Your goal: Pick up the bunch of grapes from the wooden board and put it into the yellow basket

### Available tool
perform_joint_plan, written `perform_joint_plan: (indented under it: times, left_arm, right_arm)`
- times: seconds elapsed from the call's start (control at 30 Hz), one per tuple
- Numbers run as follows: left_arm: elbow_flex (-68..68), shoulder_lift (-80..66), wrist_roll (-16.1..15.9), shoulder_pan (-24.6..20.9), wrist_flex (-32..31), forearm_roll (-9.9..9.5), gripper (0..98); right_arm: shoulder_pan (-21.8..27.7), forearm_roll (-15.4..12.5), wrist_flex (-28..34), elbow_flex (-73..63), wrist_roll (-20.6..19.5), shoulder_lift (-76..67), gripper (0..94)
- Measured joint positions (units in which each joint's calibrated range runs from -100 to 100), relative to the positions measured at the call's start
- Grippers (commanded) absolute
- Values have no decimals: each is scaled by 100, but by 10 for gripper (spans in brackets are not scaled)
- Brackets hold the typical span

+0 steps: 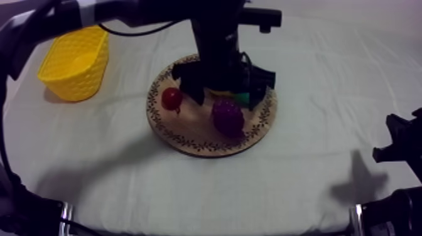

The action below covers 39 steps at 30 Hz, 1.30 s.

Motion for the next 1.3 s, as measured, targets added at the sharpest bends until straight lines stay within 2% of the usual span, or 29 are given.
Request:
perform_joint_plan:
  times: [0.27,0.7,0.97,1.1,1.3]
  left_arm:
    - [-95,542,-79,-54,-222,138,865]
    - [-740,1343,-228,-177,-199,336,863]
    - [-1068,1754,-232,-220,-179,423,823]
    - [-1206,1929,-207,-223,-152,455,763]
    - [-1308,2038,-152,-239,-31,455,580]
  right_arm:
    - [0,0,0,0,0,0,3]
    - [0,0,0,0,0,0,3]
    - [0,0,0,0,0,0,3]
    - [0,0,0,0,0,0,3]
    - [0,0,0,0,3,0,3]
